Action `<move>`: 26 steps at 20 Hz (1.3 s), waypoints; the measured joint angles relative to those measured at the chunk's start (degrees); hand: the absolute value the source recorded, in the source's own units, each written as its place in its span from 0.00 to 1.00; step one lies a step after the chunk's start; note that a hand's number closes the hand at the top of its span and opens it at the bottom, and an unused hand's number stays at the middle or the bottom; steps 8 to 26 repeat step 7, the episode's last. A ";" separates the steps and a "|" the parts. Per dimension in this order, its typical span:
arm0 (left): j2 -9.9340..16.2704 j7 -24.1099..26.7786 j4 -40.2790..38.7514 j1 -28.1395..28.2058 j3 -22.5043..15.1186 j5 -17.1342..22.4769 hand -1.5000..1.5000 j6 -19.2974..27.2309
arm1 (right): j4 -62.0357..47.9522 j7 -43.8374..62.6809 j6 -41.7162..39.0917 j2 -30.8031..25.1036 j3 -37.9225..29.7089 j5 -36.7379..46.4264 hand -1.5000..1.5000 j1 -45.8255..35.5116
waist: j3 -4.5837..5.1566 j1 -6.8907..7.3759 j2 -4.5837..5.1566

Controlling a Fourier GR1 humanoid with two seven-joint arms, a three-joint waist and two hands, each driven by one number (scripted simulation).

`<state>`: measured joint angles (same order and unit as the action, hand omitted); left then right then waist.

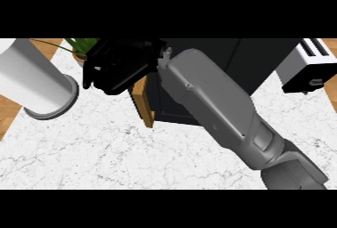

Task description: Pick up the wine, place it into the cabinet and close the cabinet

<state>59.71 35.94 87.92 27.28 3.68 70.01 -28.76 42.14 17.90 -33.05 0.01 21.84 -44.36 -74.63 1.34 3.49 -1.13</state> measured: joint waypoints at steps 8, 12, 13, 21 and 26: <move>-0.45 -1.02 0.84 -0.79 0.02 -1.20 0.00 0.40 | 1.10 -3.66 1.81 0.02 0.61 1.87 1.00 0.84 | 0.56 -0.25 0.04; -0.45 -1.02 0.84 -0.79 0.02 -1.20 0.00 0.40 | 1.10 -3.66 1.81 0.02 0.61 1.87 1.00 0.84 | 0.56 -0.25 0.04; -0.45 -1.02 0.84 -0.79 0.02 -1.20 0.00 0.40 | 1.10 -3.66 1.81 0.02 0.61 1.87 1.00 0.84 | 0.56 -0.25 0.04; -0.45 -1.02 0.84 -0.79 0.02 -1.20 0.00 0.40 | 1.10 -3.66 1.81 0.02 0.61 1.87 1.00 0.84 | 0.56 -0.25 0.04; -0.45 -1.02 0.84 -0.79 0.02 -1.20 0.00 0.40 | 1.10 -3.66 1.81 0.02 0.61 1.87 1.00 0.84 | 0.56 -0.25 0.04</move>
